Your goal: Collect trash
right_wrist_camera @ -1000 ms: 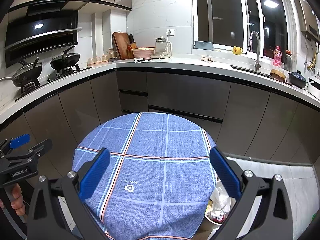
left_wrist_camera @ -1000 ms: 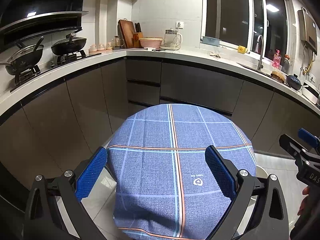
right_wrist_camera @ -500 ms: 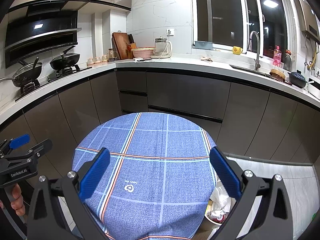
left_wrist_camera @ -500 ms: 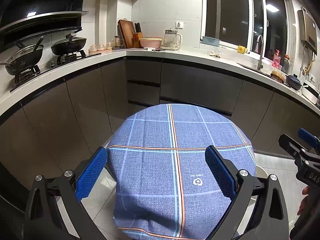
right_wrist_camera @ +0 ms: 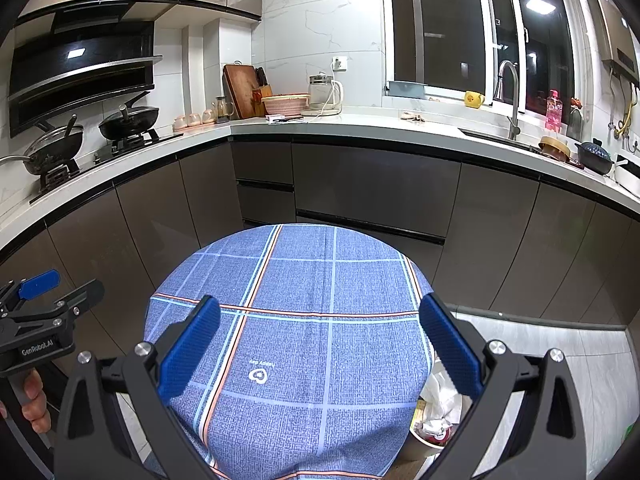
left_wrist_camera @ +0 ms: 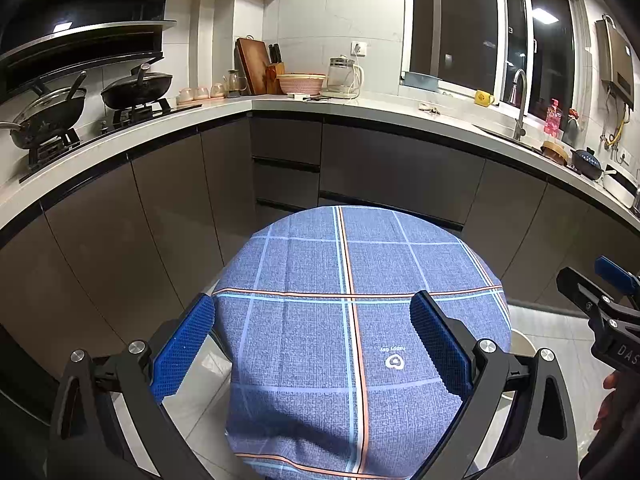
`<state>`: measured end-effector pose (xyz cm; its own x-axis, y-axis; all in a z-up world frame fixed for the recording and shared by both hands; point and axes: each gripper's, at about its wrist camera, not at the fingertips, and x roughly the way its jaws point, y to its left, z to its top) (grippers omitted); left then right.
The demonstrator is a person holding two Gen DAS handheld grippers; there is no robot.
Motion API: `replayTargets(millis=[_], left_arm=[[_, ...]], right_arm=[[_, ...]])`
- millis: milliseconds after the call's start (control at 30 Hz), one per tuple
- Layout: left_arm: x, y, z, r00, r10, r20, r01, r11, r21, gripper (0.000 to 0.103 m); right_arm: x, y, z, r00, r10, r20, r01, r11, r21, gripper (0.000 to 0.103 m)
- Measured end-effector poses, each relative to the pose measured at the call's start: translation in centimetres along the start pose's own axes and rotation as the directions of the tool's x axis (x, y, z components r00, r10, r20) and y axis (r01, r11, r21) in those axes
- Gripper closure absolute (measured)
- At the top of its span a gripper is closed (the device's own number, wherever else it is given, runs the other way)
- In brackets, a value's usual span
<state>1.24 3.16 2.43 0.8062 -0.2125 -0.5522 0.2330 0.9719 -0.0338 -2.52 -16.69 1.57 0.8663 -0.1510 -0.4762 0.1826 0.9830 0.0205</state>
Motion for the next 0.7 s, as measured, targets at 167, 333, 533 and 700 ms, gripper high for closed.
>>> replayTargets(millis=[167,333,533,700], left_arm=[[0.21,-0.06,-0.14,1.000,-0.002,-0.002,0.002,1.000,0.000,0.008],[0.19,-0.08,-0.16,1.000,-0.002,-0.002,0.002,1.000,0.000,0.008],[0.16,-0.08,-0.14,1.000,-0.002,-0.002,0.002,1.000,0.000,0.008],[0.18,-0.09,-0.15,1.000,-0.001,-0.002,0.001,1.000,0.000,0.008]], right_arm=[[-0.01,0.01,-0.03,1.000,0.001,-0.001,-0.001,1.000,0.000,0.003],[0.04,0.00,-0.05,1.000,0.000,-0.001,0.000,1.000,0.001,0.003],[0.11,0.11,-0.20,1.000,-0.001,-0.003,0.001,1.000,0.001,0.003],[0.15,0.17,-0.29,1.000,-0.002,-0.004,0.002,1.000,0.002,0.003]])
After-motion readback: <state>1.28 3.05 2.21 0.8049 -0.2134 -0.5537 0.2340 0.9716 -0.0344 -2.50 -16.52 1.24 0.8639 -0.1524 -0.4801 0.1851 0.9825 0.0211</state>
